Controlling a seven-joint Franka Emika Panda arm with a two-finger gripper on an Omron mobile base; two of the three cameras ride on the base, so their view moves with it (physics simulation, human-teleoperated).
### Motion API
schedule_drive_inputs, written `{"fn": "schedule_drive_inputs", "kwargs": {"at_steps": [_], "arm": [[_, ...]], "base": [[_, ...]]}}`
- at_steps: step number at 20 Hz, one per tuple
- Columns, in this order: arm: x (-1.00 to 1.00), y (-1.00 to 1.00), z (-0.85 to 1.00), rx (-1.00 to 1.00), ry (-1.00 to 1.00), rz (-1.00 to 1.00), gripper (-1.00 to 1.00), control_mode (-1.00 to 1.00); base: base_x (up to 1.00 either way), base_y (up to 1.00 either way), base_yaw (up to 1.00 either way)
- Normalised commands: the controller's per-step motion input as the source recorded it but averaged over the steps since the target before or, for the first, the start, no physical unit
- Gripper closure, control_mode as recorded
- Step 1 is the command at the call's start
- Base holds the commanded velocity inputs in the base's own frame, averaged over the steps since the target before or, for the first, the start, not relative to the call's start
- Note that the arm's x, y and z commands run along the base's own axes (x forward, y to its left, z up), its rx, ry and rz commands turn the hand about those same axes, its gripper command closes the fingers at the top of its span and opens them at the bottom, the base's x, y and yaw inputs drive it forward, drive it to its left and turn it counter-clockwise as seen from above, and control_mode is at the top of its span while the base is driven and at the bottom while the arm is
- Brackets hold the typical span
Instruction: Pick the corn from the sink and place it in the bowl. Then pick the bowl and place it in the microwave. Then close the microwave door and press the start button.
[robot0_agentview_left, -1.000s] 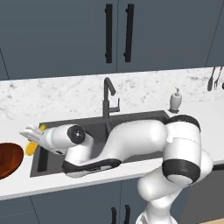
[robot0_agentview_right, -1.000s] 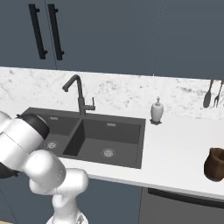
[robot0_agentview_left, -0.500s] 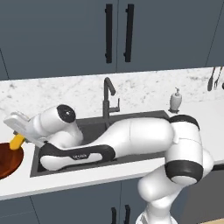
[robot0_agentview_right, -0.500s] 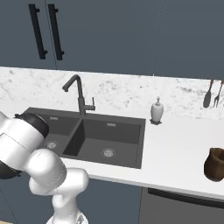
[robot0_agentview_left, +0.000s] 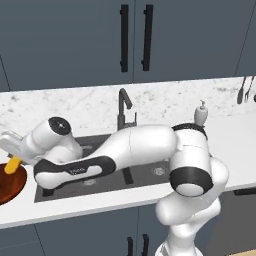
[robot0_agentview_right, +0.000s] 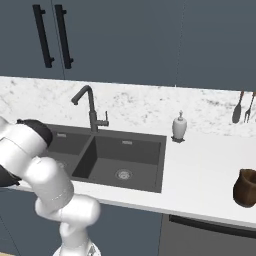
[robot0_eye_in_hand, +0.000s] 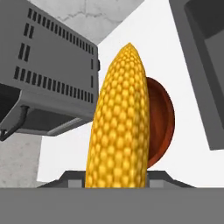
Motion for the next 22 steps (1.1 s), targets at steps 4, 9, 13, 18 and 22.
{"fn": "schedule_drive_inputs", "kwargs": {"at_steps": [4, 9, 13, 18, 22], "arm": [[0.07, 0.69, -0.11, -0.11, 0.11, -0.01, 1.0, -1.0], [0.04, 0.76, 0.0, -0.18, 0.01, -0.07, 1.0, -1.0], [0.0, 0.78, 0.0, -0.19, 0.0, -0.09, 1.0, -1.0], [-0.13, 0.52, 0.09, -0.11, -0.01, -0.05, 1.0, -1.0], [-0.31, 0.37, -0.06, -0.11, -0.06, -0.01, 1.0, -1.0]], "base": [[0.0, 0.0, 0.0], [0.0, 0.0, 0.0], [0.0, 0.0, 0.0], [0.0, 0.0, 0.0], [0.0, 0.0, 0.0]]}}
